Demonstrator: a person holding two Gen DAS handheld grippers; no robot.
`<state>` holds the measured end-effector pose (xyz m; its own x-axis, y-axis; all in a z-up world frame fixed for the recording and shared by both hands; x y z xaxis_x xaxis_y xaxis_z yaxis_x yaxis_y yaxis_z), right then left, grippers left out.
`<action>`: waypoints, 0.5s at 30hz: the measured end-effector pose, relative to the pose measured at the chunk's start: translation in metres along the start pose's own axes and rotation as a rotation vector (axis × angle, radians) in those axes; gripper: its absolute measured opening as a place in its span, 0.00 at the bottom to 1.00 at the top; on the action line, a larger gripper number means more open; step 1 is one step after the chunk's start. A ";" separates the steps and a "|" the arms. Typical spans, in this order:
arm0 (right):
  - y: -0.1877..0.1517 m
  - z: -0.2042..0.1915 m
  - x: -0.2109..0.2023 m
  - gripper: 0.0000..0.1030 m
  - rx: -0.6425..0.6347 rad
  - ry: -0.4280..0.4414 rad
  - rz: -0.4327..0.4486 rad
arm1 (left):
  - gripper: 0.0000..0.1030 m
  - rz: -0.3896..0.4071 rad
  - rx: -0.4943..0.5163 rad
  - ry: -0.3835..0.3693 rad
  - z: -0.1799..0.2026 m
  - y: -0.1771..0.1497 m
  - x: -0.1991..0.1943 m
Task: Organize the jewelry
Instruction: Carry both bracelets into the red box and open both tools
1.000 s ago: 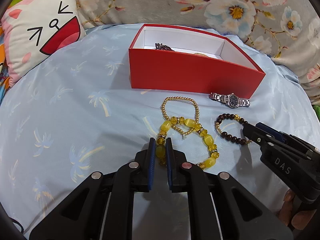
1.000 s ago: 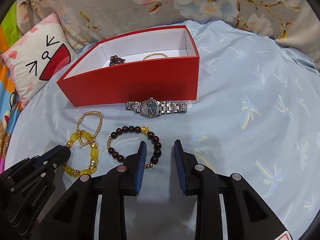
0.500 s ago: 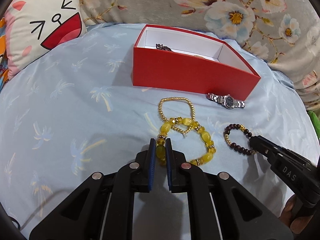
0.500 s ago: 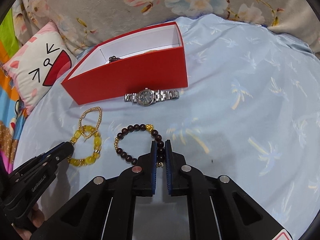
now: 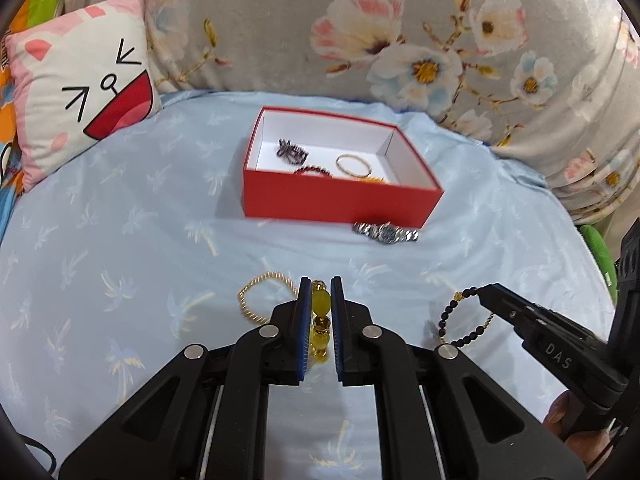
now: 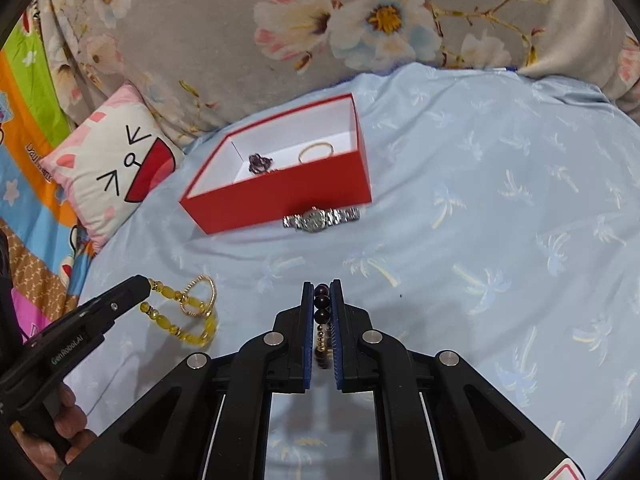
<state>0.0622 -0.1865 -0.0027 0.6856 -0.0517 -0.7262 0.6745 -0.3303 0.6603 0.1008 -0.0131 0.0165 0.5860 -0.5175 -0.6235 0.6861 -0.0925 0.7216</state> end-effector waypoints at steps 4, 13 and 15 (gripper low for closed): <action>0.014 -0.002 -0.017 0.08 -0.009 0.010 0.043 | 0.09 0.040 0.027 -0.034 0.012 0.022 -0.021; 0.045 -0.013 -0.030 0.08 -0.011 0.064 0.080 | 0.09 0.090 0.098 -0.041 0.034 0.068 -0.040; 0.058 -0.017 -0.030 0.08 -0.018 0.067 0.091 | 0.09 0.092 0.114 -0.027 0.037 0.080 -0.033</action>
Point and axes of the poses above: each gripper's, at about its wrist camera, not at the fingertips, and x roughly the way its jaws point, z to its right, y to its top, the point moved 7 cm from there along x, roughly the way its jaws point, and after that the axes turned 10 degrees about -y, right-handed, at the moved point
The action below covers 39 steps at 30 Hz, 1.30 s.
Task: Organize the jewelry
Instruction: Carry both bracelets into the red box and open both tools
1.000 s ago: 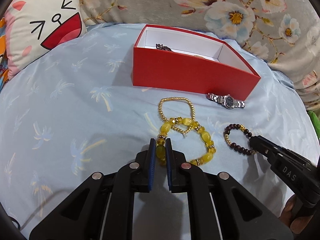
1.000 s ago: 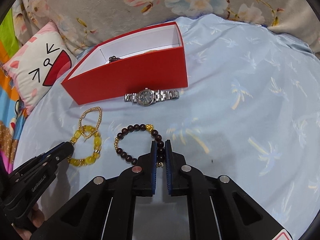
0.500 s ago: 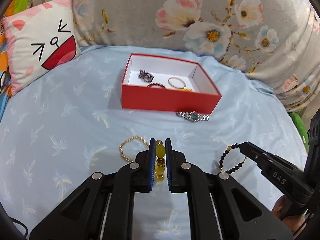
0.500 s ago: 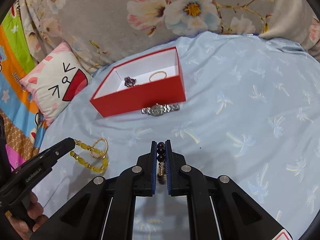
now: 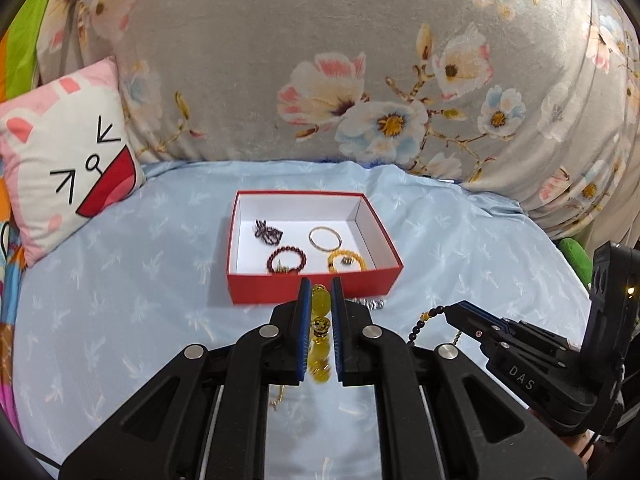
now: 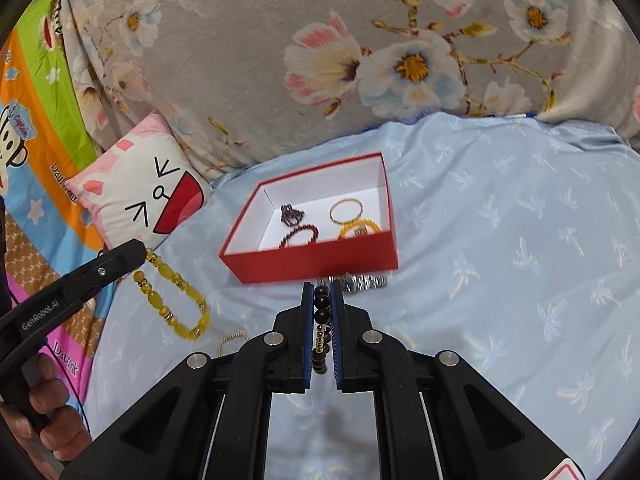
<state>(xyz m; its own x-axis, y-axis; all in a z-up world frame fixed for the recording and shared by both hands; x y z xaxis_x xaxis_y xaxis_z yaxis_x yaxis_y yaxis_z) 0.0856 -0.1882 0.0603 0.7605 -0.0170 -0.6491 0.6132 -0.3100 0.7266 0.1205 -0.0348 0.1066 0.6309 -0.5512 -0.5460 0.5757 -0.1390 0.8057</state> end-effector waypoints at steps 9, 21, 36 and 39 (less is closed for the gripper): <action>0.068 -0.013 0.036 0.08 -0.001 0.014 0.019 | 0.09 -0.005 0.025 0.038 -0.013 0.048 0.049; 0.099 -0.024 0.140 0.08 -0.022 -0.031 -0.054 | 0.09 -0.074 0.005 0.096 -0.061 0.071 0.143; 0.083 -0.006 0.204 0.18 0.006 -0.062 -0.129 | 0.30 -0.116 -0.032 0.194 -0.105 0.052 0.193; 0.079 -0.002 0.196 0.20 0.010 -0.057 -0.122 | 0.31 -0.115 -0.044 0.198 -0.107 0.048 0.188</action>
Point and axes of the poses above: each gripper's, at about its wrist camera, not at the fingertips, and x roughly the way its jaws point, z to its right, y to its top, the point moved 7 cm from there along x, roughly the way its jaws point, and after that the axes turned 10 degrees about -y, right-handed, at the moved point
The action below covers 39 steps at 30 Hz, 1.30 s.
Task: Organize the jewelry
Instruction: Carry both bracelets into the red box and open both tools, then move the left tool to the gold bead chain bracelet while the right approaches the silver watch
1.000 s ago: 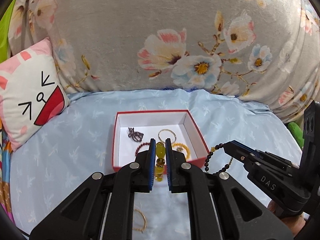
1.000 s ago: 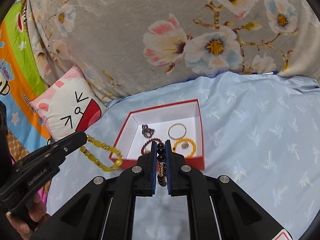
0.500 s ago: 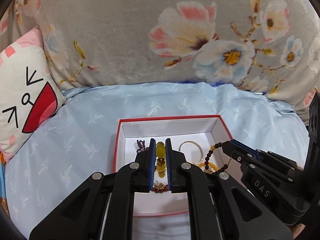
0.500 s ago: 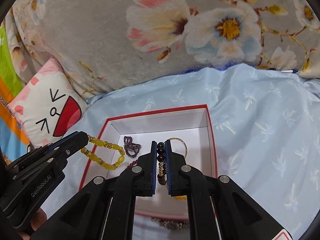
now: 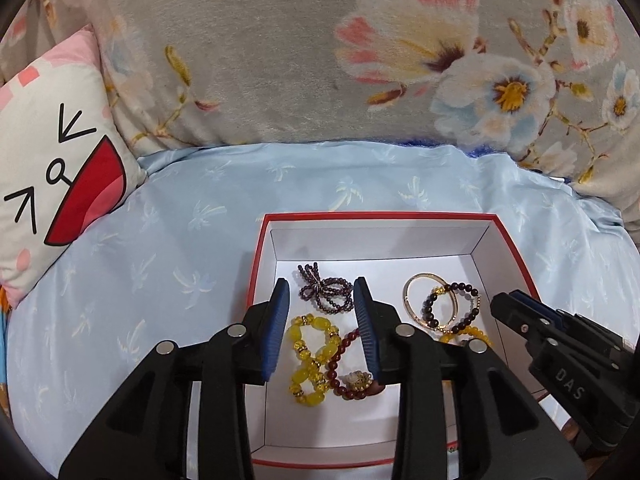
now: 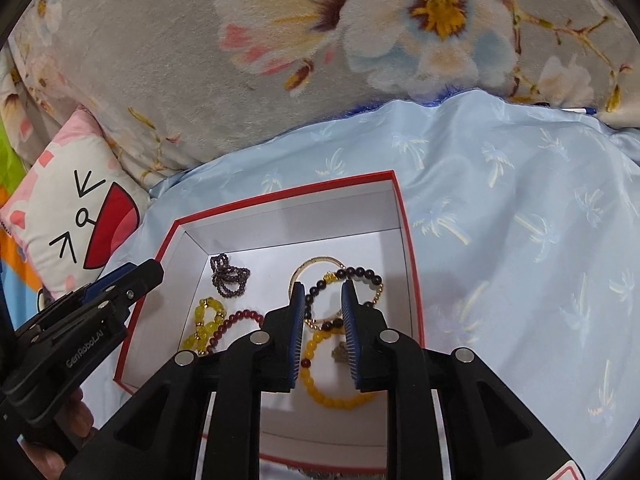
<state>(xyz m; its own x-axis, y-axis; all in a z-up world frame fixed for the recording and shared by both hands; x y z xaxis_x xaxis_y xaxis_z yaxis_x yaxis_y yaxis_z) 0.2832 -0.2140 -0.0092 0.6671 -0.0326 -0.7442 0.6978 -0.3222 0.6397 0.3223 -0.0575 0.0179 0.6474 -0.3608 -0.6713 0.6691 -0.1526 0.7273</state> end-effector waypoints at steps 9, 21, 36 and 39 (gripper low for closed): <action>-0.026 0.001 -0.042 0.27 -0.021 0.015 0.041 | 0.31 0.021 0.008 -0.006 0.009 -0.012 -0.029; -0.061 0.003 -0.076 0.27 -0.052 -0.001 0.057 | 0.31 0.038 0.011 -0.014 0.019 -0.038 -0.063; -0.125 0.026 -0.085 0.47 -0.087 -0.064 0.028 | 0.71 0.030 -0.026 0.012 0.007 -0.128 -0.102; -0.138 0.029 -0.085 0.49 -0.067 -0.052 0.012 | 0.74 0.012 -0.056 0.014 -0.001 -0.150 -0.104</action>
Point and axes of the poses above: each gripper's, at about its wrist camera, not at the fingertips, and x roughly the way its jaws point, z to its right, y to its top, the point moved 7 cm from there along x, roughly the way its jaws point, and after that the axes turned 10 degrees about -y, right-handed, at the moved point
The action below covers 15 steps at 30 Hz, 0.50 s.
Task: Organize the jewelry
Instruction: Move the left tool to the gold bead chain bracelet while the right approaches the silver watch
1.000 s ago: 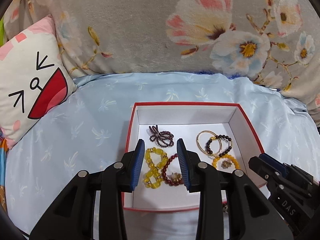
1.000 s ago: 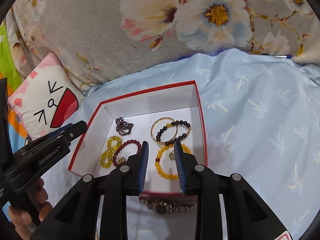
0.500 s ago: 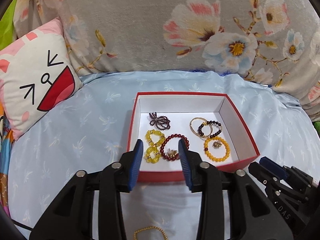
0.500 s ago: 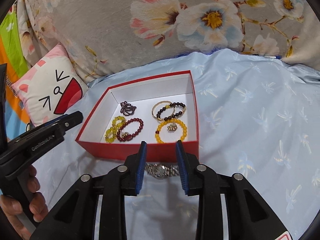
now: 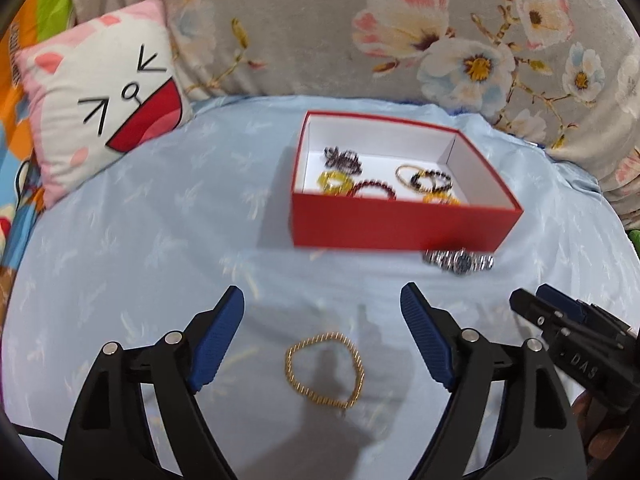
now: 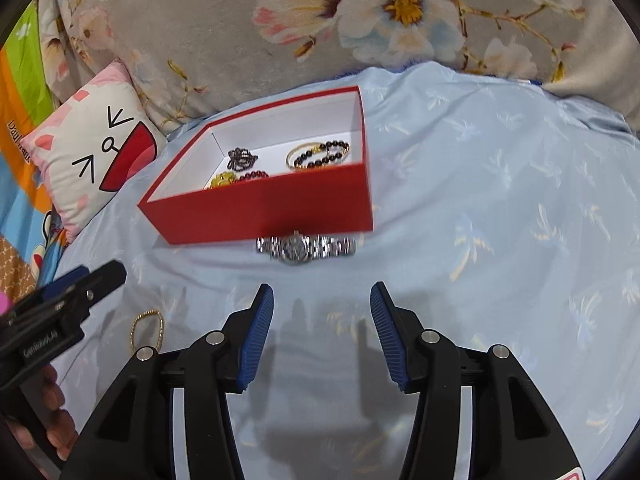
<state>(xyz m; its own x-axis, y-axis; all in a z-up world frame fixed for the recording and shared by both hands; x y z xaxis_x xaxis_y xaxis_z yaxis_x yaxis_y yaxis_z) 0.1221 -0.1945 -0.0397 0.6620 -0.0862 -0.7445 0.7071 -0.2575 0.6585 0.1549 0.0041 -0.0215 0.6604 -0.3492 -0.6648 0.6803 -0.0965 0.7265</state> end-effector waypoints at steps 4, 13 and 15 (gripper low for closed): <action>-0.017 0.001 0.001 0.50 0.020 0.011 -0.026 | 0.74 -0.034 -0.036 0.033 -0.017 -0.026 0.004; -0.024 -0.004 0.007 0.52 0.011 0.013 -0.043 | 0.69 -0.084 -0.056 0.032 -0.024 -0.048 0.017; -0.020 -0.008 0.012 0.52 -0.004 0.011 -0.042 | 0.61 -0.088 -0.047 0.037 -0.023 -0.048 0.019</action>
<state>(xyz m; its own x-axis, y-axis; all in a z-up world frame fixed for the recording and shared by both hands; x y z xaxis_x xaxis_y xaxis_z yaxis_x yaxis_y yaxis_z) 0.1179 -0.1824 -0.0606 0.6340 -0.0650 -0.7706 0.7356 -0.2570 0.6268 0.1420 0.0233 -0.0726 0.6084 -0.3068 -0.7319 0.7495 -0.0812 0.6570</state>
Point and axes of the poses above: each gripper's, at about its wrist camera, not at the fingertips, and x roughly the way its jaws point, z to its right, y to its top, the point moved 7 cm from there along x, roughly the way its jaws point, and after that the axes turned 10 degrees about -y, right-handed, at the moved point
